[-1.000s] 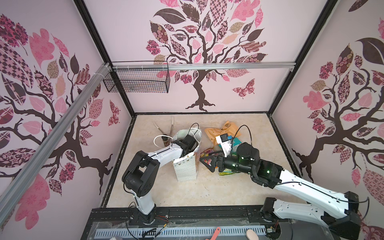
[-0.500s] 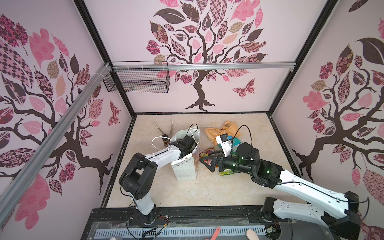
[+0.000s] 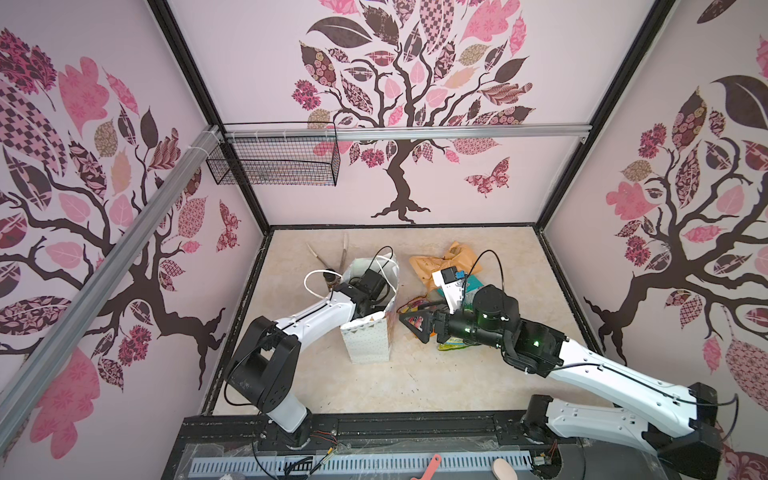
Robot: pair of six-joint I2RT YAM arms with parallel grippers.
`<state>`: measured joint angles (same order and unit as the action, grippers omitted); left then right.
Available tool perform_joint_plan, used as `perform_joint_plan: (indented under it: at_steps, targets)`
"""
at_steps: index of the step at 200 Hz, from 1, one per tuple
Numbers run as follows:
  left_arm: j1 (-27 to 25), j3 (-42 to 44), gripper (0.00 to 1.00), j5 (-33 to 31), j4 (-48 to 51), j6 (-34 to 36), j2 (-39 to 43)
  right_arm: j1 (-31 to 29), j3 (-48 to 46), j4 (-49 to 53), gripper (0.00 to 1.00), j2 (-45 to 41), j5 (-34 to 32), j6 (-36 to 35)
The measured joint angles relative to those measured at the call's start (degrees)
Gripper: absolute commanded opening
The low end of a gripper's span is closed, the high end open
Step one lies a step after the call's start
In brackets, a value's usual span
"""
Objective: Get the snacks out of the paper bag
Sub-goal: 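Lift the Spring Tea pack up out of the bag with the left gripper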
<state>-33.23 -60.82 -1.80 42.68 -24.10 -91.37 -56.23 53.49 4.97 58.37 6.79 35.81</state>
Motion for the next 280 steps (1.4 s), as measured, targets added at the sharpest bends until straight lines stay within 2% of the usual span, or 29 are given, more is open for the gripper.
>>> perform_joint_plan:
  at_steps: [39, 81, 107, 180, 280]
  targets:
    - [0.0, 0.0, 0.00, -0.5, 1.6, 0.0, 3.5, 0.0, 0.9, 0.6, 0.96, 2.5, -2.8, 0.0]
    - [0.0, -0.4, 0.00, -0.8, 3.5, 0.2, 5.4, 0.0, 2.4, 2.1, 0.97, 6.0, -11.1, 0.4]
    - [0.0, -1.7, 0.00, -1.0, 4.5, 0.4, 5.8, 0.0, 4.8, 2.7, 0.97, 8.8, -13.9, 0.3]
    - [0.0, -5.4, 0.00, -1.9, 6.3, 1.3, 10.8, 0.0, 6.5, 1.6, 0.97, 15.1, -14.1, 0.2]
    - [0.0, -13.9, 0.00, -6.3, 10.2, 3.7, 13.7, 0.0, 5.5, 0.8, 0.97, 15.3, -14.8, 0.2]
